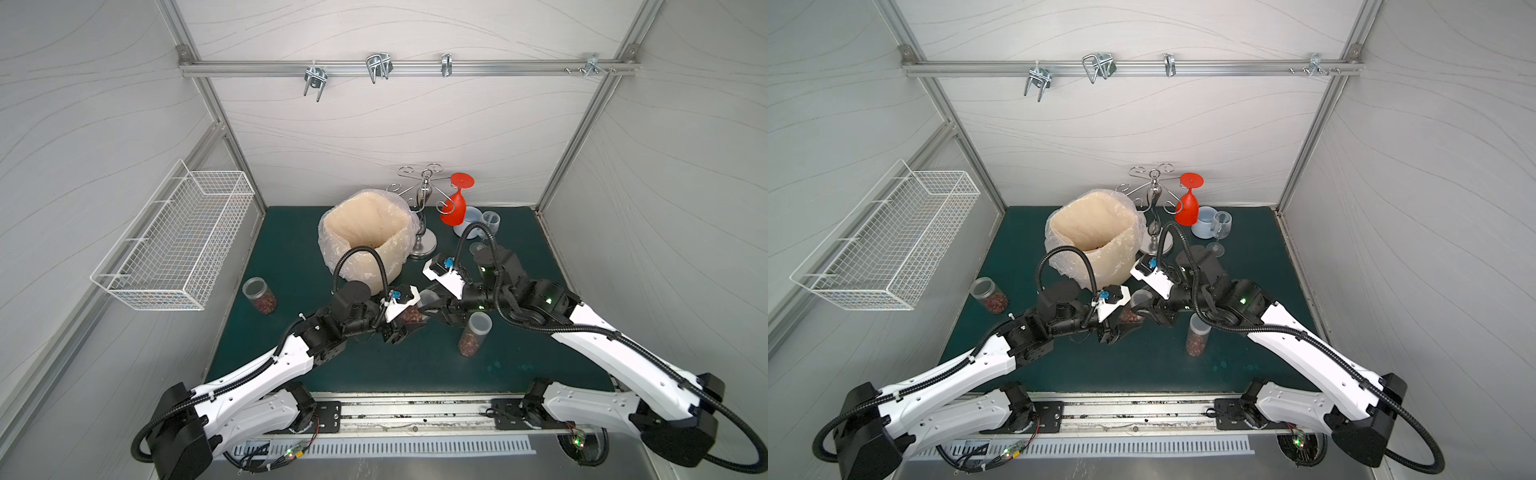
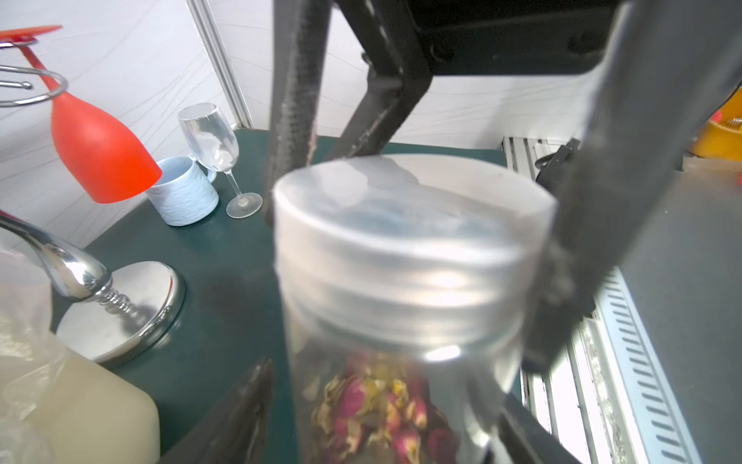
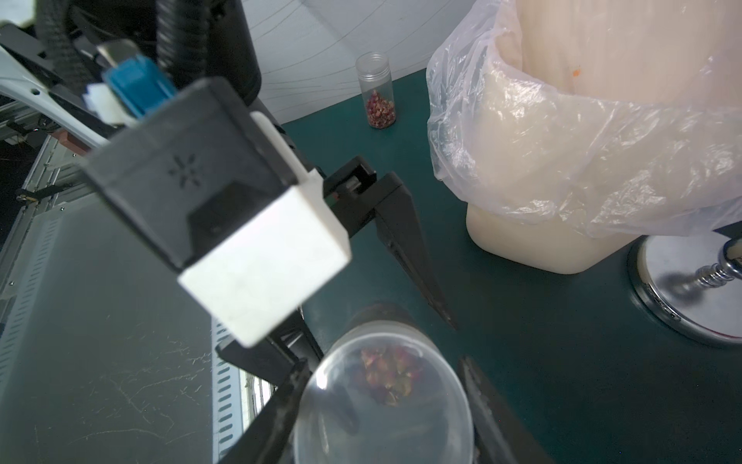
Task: Empty the moldy dried flower tea in the jars
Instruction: Unscrew the lid from the jar.
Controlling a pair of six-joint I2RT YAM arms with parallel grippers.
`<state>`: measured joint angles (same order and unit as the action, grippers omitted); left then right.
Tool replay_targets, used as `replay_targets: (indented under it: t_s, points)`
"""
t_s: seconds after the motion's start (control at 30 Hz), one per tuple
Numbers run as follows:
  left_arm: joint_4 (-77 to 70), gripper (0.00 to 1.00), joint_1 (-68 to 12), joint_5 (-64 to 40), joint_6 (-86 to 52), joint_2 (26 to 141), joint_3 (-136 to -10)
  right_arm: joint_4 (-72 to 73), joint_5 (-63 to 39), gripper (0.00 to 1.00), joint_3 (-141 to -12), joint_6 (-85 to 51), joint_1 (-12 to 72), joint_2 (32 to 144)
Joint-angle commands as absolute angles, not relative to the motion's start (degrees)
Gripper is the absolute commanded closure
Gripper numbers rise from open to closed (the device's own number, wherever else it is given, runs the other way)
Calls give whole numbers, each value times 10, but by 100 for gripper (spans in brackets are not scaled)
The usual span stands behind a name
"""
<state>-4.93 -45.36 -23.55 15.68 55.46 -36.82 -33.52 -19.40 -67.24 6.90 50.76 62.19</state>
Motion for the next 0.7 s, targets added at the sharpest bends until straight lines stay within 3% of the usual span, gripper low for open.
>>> replay_targets:
  t_s: [0.0,0.37,0.67]
  points:
    - [-100,24,-450,-218,152,540,-359,-337,-217,80,-691,53,497,603]
    - [-131,24,-450,-219,152,539,-341,-324,-243,81,-698,17,486,605]
    - [-136,47,-450,-213,158,535,-338,-324,-246,79,-697,10,486,612]
